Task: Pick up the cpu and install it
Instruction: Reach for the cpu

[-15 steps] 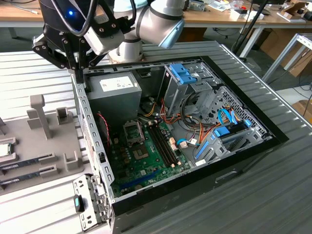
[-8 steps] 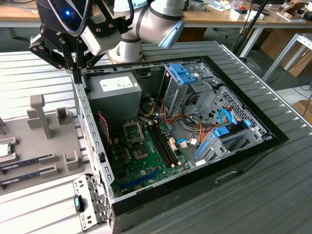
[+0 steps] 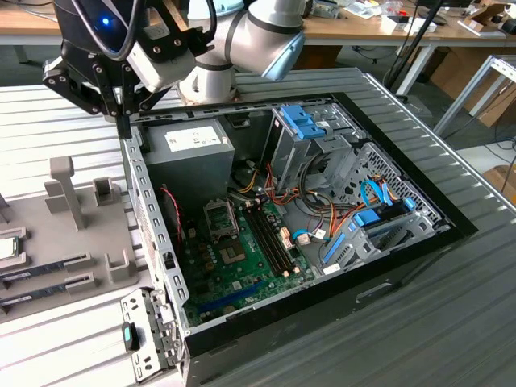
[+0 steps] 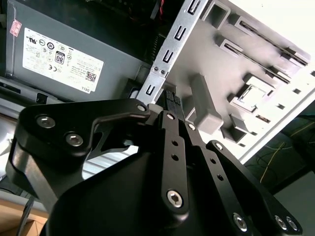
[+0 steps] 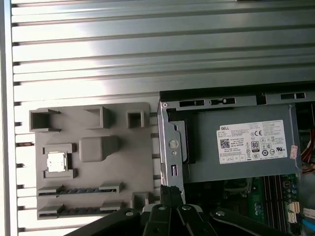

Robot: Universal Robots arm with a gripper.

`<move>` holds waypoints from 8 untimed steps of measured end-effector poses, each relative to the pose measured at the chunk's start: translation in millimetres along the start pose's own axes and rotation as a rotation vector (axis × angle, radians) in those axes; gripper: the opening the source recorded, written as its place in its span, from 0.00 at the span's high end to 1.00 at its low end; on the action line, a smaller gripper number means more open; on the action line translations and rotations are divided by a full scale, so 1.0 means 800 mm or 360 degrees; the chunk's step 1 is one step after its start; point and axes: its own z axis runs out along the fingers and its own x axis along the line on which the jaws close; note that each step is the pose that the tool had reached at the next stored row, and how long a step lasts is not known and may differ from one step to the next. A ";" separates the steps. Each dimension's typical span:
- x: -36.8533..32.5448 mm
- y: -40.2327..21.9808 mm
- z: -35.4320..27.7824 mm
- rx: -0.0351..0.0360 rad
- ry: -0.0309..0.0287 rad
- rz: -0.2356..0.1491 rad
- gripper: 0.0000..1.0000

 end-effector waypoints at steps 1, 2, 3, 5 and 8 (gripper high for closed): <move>0.0009 -0.0001 0.0000 0.0000 -0.00001 0.0000 0.89; 0.0017 -0.0001 0.0000 0.0000 -0.00001 0.0000 0.89; 0.0024 -0.0002 0.0000 0.0000 -0.00001 0.0000 0.89; 0.0041 -0.0003 -0.0001 0.0000 -0.00001 0.0000 0.89; 0.0060 -0.0004 -0.0001 0.0000 -0.00001 0.0000 0.89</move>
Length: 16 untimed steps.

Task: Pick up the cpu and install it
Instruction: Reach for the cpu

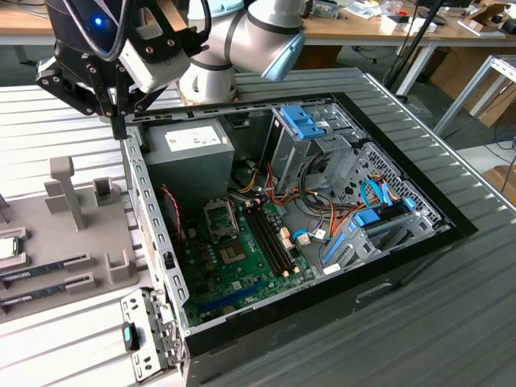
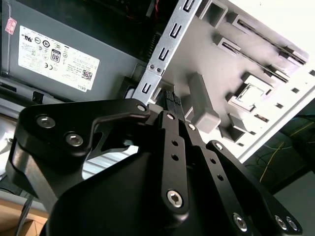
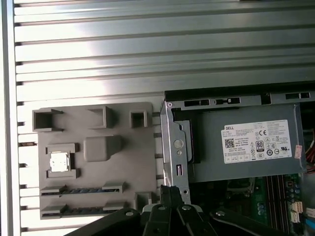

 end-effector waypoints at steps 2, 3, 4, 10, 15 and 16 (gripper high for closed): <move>0.0016 -0.0001 0.0000 0.0000 0.00001 0.0000 0.89; 0.0022 -0.0002 0.0000 0.0000 0.00000 0.0000 0.89; 0.0033 -0.0002 0.0000 0.0000 0.00000 0.0000 0.89; 0.0113 -0.0009 -0.0003 0.0000 0.00001 0.0000 0.89; 0.0178 -0.0014 -0.0004 0.0000 0.00001 0.0000 0.89; 0.0187 -0.0014 -0.0003 0.0000 0.00000 0.0000 0.89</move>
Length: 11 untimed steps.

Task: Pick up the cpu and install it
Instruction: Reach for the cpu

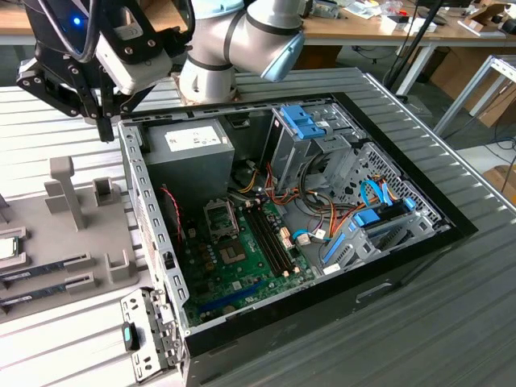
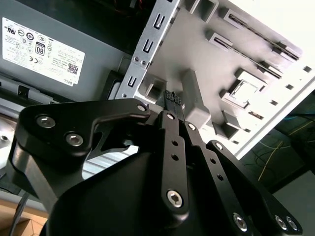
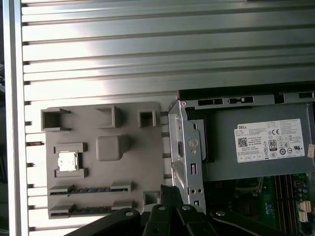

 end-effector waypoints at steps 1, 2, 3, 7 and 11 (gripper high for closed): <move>0.0006 0.0000 0.0000 0.0000 0.00001 0.0000 0.89; 0.0022 -0.0002 0.0000 0.0000 0.00000 0.0000 0.89; 0.0033 -0.0002 0.0000 0.0000 0.00000 0.0000 0.89; 0.0065 -0.0005 -0.0001 0.0000 0.00001 0.0000 0.89; 0.0105 -0.0008 -0.0002 0.0000 0.00001 0.0000 0.89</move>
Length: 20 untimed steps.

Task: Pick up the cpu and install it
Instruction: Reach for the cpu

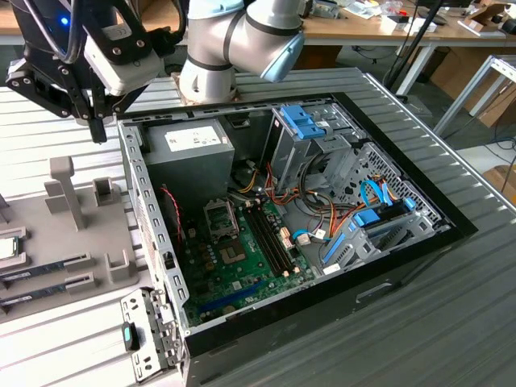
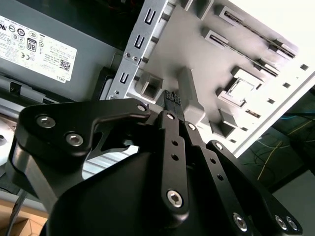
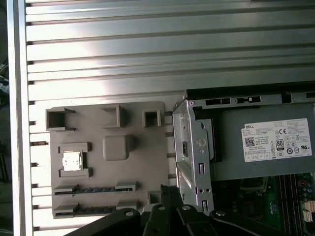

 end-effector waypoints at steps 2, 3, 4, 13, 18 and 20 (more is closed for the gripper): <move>0.0021 -0.0002 0.0000 0.0000 0.00000 0.0000 0.89; 0.0031 -0.0002 0.0000 0.0000 0.00000 0.0000 0.89; 0.0038 -0.0003 0.0000 0.0000 -0.00001 0.0000 0.89; 0.0114 -0.0009 0.0000 0.0000 -0.00001 0.0000 0.89; 0.0160 -0.0012 0.0000 0.0000 0.00000 0.0000 0.89; 0.0177 -0.0013 0.0000 0.0000 0.00000 0.0000 0.89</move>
